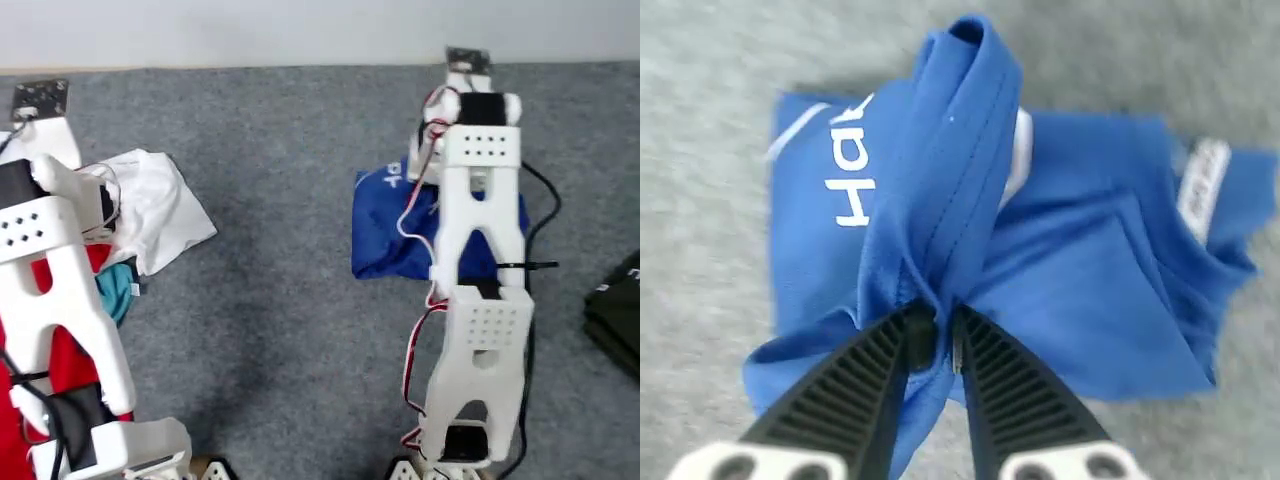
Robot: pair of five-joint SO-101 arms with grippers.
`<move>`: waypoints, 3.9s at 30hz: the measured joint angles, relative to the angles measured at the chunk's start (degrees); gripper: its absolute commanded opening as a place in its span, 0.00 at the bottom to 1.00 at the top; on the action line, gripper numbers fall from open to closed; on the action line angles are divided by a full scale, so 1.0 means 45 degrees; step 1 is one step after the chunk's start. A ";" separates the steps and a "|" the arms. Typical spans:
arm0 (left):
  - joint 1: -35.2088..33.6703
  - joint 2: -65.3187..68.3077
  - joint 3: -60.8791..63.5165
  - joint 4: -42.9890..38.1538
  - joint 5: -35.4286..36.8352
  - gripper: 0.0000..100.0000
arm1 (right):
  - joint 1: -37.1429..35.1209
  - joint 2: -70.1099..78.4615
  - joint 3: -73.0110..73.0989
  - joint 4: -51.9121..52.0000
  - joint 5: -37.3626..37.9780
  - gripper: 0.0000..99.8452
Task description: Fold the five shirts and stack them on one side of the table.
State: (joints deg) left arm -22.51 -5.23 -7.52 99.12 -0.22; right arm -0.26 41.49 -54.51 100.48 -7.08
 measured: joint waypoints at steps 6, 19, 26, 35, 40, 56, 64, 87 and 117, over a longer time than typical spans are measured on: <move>0.0000 0.0000 0.0000 0.0000 0.0000 0.00 | 0.1211 0.0000 0.0156 0.0000 0.0508 0.01; 0.0000 0.0000 0.0000 0.0000 0.0000 0.00 | 0.2813 0.2149 0.0156 -0.0567 0.1211 0.01; 0.0000 0.0000 0.0000 0.0000 0.0000 0.00 | 0.3204 0.2168 0.0156 -0.0664 0.1602 0.01; 0.0000 0.0000 0.0000 0.0000 0.0000 0.00 | 0.3731 0.2168 0.0156 -0.0899 0.2735 0.32; 0.0000 0.0000 0.0000 0.0000 0.0000 0.00 | 0.4337 0.2168 -0.0274 -0.0293 0.2735 0.43; 0.0000 0.0000 0.0000 0.0000 0.0000 0.00 | 0.1094 -0.1094 0.1289 0.0000 0.2735 0.01; 0.0000 0.0000 0.0000 0.0000 0.0000 0.00 | -0.0098 -0.1094 0.2852 -0.0039 0.1016 0.01; 0.0879 0.0000 0.0000 0.0000 0.0000 0.00 | 0.4298 -0.0234 0.2852 -0.0059 0.2716 0.01; 0.1524 0.0000 0.0000 0.0000 0.0000 0.00 | 0.3243 0.0469 0.2852 -0.0821 0.1680 0.01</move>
State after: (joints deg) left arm -15.65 -5.23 -7.52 99.12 -0.22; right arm 14.33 43.60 -41.67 96.79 0.48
